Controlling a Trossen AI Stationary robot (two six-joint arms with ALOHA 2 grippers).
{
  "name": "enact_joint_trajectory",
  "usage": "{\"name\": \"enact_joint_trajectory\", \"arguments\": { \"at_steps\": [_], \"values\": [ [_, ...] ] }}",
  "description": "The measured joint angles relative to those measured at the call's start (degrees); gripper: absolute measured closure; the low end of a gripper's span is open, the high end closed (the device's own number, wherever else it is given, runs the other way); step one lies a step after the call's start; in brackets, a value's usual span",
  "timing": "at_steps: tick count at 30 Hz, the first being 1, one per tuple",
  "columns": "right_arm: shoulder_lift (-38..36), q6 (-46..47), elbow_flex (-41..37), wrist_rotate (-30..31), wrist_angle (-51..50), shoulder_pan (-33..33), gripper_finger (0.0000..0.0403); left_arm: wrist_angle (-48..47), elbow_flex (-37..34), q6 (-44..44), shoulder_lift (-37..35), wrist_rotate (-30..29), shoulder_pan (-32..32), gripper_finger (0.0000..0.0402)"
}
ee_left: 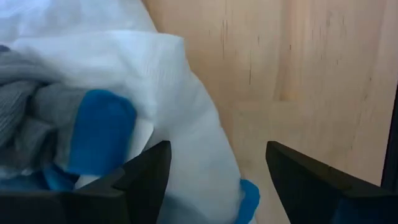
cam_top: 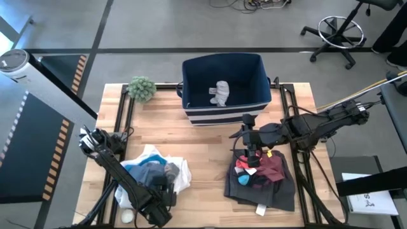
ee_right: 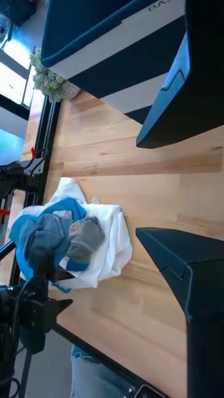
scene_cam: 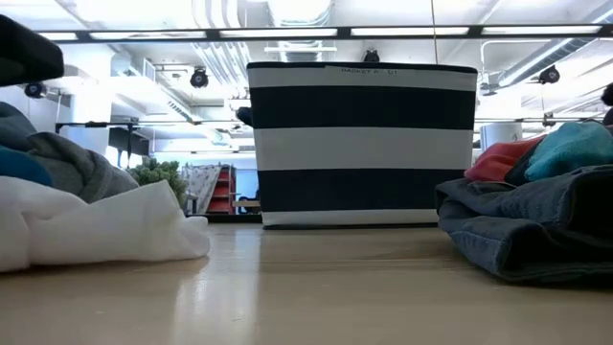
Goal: Sort clothes
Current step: Put the white shirt into the blue laundry bin
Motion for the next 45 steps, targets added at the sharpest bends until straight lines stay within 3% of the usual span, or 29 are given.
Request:
{"name": "enact_joint_trajectory", "arguments": {
  "at_steps": [15,20,27,33,37,40,43,45],
  "values": [
    [0.0,-0.4,0.0,-0.1,0.0,0.0,0.0203,-3.5,-1.4,-3.7,-0.1,-0.6,-0.9,0.0145],
    [0.0,-0.8,0.0,-0.1,0.0,0.0,0.0203,-1.1,-4.4,-5.4,0.0,-3.7,-0.4,0.0145],
    [0.0,-0.9,0.0,-0.1,0.0,0.3,0.0203,8.3,-9.8,-6.5,0.0,-4.1,0.0,0.0145],
    [0.0,-0.9,0.0,-0.1,0.0,0.4,0.0203,10.8,-12.8,-9.2,-0.3,-4.6,0.5,0.0151],
    [0.0,-0.8,0.0,-0.1,0.0,0.4,0.0203,11.8,-14.1,-10.8,-0.4,-6.3,0.9,0.0194],
    [0.0,-0.7,0.0,-0.1,0.0,0.4,0.0203,11.1,-14.2,-9.7,-0.3,-8.0,0.9,0.0266],
    [0.0,-0.7,0.0,-0.1,0.1,0.3,0.0203,9.7,-13.6,-7.2,-0.3,-8.2,1.0,0.0363],
    [0.0,-0.9,0.0,-0.1,0.4,0.4,0.0204,8.8,-12.5,-6.0,-0.9,-8.1,1.1,0.0382]
  ]
}}
